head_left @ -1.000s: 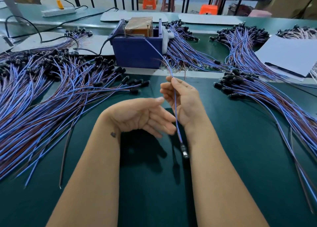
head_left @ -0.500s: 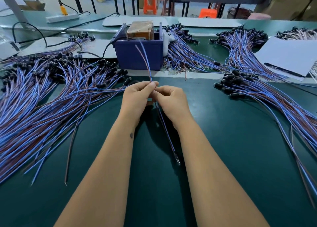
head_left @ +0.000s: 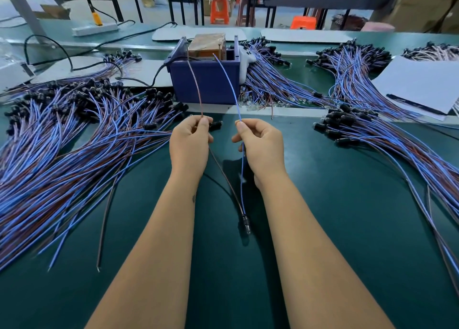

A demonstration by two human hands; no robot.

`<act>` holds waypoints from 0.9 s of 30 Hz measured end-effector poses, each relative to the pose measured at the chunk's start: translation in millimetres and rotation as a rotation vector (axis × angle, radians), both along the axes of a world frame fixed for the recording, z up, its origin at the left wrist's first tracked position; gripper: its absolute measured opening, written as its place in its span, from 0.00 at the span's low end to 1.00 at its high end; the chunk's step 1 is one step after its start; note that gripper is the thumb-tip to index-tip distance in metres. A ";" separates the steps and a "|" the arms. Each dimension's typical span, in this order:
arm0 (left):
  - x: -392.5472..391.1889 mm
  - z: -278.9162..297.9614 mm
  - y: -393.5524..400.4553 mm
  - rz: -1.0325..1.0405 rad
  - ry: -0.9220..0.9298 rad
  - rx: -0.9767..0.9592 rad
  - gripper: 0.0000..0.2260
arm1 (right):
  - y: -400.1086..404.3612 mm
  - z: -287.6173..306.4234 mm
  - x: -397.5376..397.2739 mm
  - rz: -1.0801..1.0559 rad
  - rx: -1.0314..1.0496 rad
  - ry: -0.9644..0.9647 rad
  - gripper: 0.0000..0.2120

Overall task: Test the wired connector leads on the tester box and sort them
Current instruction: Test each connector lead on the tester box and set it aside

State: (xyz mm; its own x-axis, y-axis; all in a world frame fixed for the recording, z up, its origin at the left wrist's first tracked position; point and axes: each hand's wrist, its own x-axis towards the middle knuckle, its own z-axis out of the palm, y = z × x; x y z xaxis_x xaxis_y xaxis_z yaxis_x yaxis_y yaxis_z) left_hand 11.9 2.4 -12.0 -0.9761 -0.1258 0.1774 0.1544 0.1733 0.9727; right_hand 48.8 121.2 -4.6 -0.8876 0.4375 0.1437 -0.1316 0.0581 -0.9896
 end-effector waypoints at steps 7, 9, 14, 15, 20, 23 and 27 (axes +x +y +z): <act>-1.2 1.9 -2.0 0.061 0.001 0.050 0.10 | 0.4 2.3 0.1 -0.022 -0.066 -0.004 0.05; -2.4 1.4 -2.7 0.060 -0.007 0.057 0.09 | -0.6 2.4 -0.4 -0.020 -0.060 -0.002 0.04; -4.7 0.2 -3.6 0.042 -0.020 0.029 0.09 | 0.1 1.8 -2.8 -0.026 -0.046 0.001 0.04; -4.9 0.3 -3.3 0.039 -0.022 0.025 0.09 | 0.4 1.6 -2.9 -0.026 -0.047 0.001 0.05; -5.0 0.2 -3.1 0.034 -0.020 0.033 0.09 | 0.2 1.4 -2.7 -0.027 -0.062 -0.002 0.05; -5.7 0.9 -3.4 0.037 -0.014 0.034 0.10 | 0.1 1.3 -2.6 -0.025 -0.058 -0.012 0.05; -7.9 1.7 -4.3 0.041 -0.008 0.044 0.10 | 0.1 1.4 -2.5 -0.027 -0.050 -0.020 0.05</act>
